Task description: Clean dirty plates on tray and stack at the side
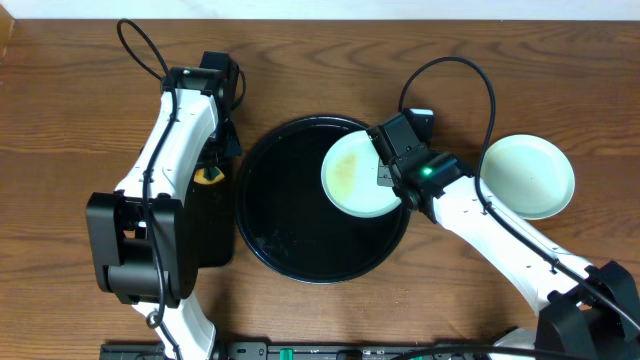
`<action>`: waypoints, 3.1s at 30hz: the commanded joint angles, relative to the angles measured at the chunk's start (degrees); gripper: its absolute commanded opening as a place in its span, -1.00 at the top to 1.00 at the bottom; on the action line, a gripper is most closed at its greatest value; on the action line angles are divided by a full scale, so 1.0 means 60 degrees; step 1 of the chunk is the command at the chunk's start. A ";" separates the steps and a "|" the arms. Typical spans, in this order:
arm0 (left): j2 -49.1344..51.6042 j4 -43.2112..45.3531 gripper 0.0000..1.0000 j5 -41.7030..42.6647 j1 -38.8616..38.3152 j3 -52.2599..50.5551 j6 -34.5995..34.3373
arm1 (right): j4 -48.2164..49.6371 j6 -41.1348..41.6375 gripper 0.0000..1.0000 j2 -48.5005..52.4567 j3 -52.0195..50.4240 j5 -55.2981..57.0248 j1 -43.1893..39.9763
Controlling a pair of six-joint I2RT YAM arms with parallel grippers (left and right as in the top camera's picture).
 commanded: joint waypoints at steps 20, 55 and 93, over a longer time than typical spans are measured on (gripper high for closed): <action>-0.0062 0.0018 0.66 0.0033 0.0044 0.0109 0.0160 | -0.1570 0.4521 -0.15 0.0193 0.0233 -0.1443 -0.0532; -0.0062 0.0036 0.66 0.0102 0.0044 0.0109 0.0168 | -0.0940 0.6371 0.03 0.2091 0.0229 -0.2714 -0.0426; -0.0062 0.0000 0.66 0.0106 0.0044 0.0109 0.0200 | 0.0382 0.7009 0.95 0.3599 0.0062 -0.2783 -0.0433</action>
